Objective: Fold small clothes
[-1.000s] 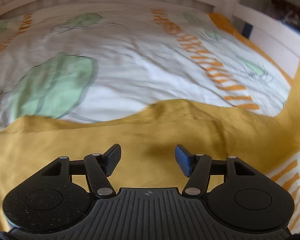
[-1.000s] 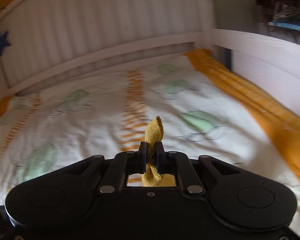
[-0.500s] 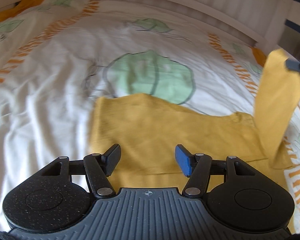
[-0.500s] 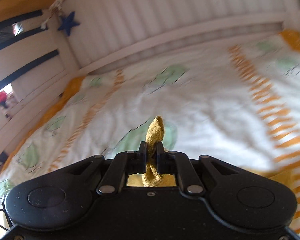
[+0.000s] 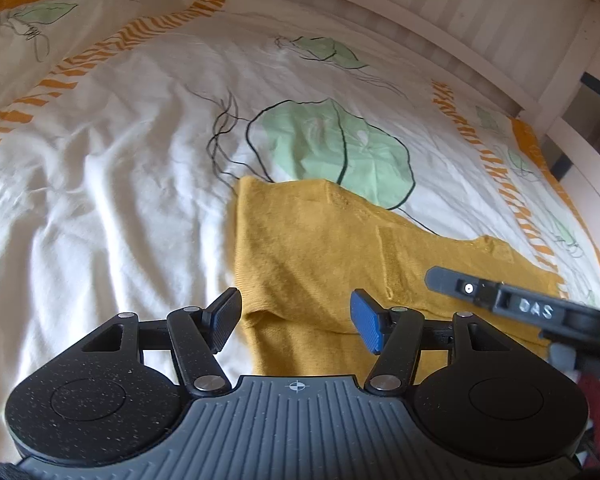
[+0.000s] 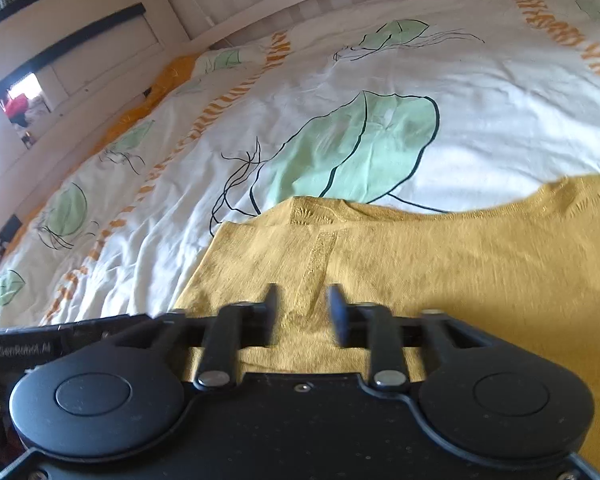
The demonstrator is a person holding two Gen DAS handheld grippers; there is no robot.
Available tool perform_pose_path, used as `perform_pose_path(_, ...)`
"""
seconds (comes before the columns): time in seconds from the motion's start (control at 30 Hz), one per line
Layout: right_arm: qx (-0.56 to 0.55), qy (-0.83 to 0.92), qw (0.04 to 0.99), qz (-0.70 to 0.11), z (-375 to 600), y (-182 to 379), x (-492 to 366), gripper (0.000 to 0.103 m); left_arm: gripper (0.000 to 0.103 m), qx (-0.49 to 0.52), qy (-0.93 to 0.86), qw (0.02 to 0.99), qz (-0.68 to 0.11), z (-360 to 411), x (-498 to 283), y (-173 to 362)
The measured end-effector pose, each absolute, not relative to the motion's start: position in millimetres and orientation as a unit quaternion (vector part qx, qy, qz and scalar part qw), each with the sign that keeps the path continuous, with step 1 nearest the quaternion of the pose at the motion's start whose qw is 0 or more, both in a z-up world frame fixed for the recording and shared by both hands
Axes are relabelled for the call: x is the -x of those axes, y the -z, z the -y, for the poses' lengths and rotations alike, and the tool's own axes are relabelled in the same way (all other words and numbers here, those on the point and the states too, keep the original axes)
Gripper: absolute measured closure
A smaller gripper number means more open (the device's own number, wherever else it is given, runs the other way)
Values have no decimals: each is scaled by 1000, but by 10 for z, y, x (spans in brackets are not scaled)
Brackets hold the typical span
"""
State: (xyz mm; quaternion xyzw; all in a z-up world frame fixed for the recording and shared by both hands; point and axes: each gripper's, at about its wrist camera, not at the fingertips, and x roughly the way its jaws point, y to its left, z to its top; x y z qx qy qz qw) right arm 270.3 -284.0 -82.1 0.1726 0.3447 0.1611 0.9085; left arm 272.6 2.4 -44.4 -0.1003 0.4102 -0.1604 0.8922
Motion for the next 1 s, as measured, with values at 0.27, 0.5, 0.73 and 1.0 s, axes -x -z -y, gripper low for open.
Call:
perform_pose_path(0.27,-169,-118,923,-325,3286,814,-2323,44,45,76,189,890,-408,339,-2783,431)
perform_pose_path(0.5,-131,-82,925,-348,3566,989,-1888,40,45,59,210,883,-416,758,-2877,512)
perform_pose_path(0.73,-103,-91,936,-325,3593,1141,-1633,37,45,56,207,874,-437,1052,-3084,658)
perform_pose_path(1.0,-101,-108,941,-306,3584,1225,-1594,30,46,80,207,859,-461,1137,-3220,792)
